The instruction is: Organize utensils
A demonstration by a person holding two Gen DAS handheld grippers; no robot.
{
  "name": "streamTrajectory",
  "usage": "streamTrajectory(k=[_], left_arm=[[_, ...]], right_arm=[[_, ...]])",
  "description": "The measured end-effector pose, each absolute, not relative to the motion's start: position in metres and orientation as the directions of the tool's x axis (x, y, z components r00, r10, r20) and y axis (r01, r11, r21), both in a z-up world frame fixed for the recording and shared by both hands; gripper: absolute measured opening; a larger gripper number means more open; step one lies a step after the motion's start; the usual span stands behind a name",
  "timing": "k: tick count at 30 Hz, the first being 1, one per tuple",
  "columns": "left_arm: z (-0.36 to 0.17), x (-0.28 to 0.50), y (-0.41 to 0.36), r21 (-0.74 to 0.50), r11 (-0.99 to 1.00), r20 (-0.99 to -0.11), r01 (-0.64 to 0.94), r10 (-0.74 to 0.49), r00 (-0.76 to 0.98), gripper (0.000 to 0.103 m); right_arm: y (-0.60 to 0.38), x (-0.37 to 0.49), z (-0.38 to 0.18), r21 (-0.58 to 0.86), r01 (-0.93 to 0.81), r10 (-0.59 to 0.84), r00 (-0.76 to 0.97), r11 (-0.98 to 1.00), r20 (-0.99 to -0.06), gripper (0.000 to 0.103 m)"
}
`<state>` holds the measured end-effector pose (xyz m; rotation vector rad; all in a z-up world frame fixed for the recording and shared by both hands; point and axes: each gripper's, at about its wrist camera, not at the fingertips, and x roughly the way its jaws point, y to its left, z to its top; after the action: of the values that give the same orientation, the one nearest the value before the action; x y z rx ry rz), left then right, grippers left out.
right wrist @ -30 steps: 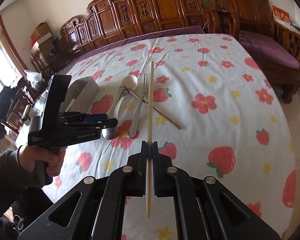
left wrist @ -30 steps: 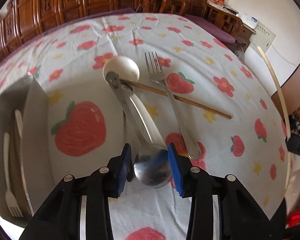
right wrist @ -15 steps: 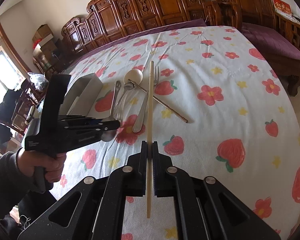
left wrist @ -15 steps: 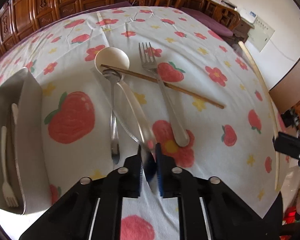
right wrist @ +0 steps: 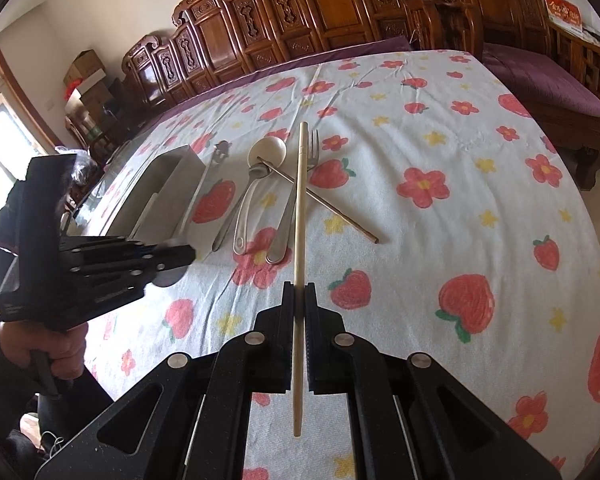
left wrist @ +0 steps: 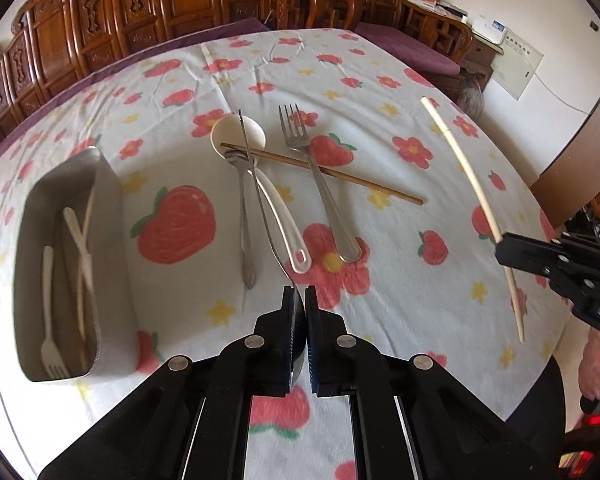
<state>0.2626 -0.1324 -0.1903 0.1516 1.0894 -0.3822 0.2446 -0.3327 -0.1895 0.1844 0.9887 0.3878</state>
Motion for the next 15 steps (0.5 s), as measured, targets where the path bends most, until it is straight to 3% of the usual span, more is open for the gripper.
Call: streamTrajectory(k=[15], left_arm=[[-0.155, 0.252, -0.091, -0.063, 0.937, -0.866, 0.343, -0.222, 0.448, 0.005]], right_arm=[[-0.294, 0.246, -0.177, 0.278, -0.282, 0.387, 0.492, 0.918, -0.78, 0.006]])
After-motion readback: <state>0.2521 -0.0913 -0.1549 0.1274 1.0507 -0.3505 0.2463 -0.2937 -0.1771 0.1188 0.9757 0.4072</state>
